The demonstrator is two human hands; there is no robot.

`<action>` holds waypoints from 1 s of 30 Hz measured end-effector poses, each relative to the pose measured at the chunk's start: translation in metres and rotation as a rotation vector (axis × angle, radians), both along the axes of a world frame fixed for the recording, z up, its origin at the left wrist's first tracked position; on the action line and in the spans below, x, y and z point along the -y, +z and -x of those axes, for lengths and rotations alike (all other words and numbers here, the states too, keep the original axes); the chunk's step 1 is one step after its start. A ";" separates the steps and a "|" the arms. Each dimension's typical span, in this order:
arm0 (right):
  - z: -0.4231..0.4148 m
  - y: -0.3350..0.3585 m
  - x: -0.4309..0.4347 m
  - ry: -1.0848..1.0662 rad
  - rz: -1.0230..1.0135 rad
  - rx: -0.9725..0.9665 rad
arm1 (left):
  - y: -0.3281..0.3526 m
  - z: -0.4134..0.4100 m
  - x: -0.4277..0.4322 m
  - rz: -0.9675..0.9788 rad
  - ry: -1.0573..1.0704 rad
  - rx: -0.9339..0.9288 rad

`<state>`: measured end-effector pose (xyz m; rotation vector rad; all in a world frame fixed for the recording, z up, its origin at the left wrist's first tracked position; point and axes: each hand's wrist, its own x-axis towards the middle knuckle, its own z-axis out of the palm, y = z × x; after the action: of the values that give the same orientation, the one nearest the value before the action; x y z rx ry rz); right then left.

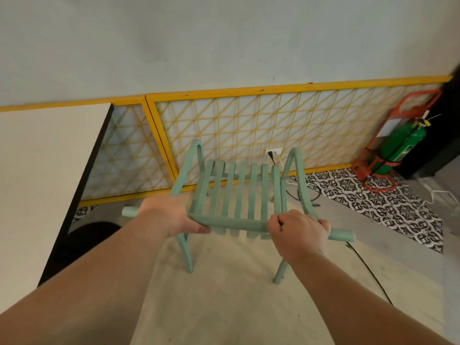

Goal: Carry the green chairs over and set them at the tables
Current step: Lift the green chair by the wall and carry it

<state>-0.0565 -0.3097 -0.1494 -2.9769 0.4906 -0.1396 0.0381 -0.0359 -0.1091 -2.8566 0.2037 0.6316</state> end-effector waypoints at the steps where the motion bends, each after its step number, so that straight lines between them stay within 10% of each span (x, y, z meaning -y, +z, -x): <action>1: -0.002 0.000 0.004 0.013 0.010 -0.004 | 0.000 0.002 0.002 0.005 0.017 0.009; 30: -0.058 0.024 0.060 0.210 0.002 -0.133 | -0.006 0.038 0.066 0.090 0.275 -0.042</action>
<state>0.0016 -0.3693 -0.1255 -3.0280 0.1880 0.0787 -0.0002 -0.1015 -0.1153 -2.9866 -0.1619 0.7504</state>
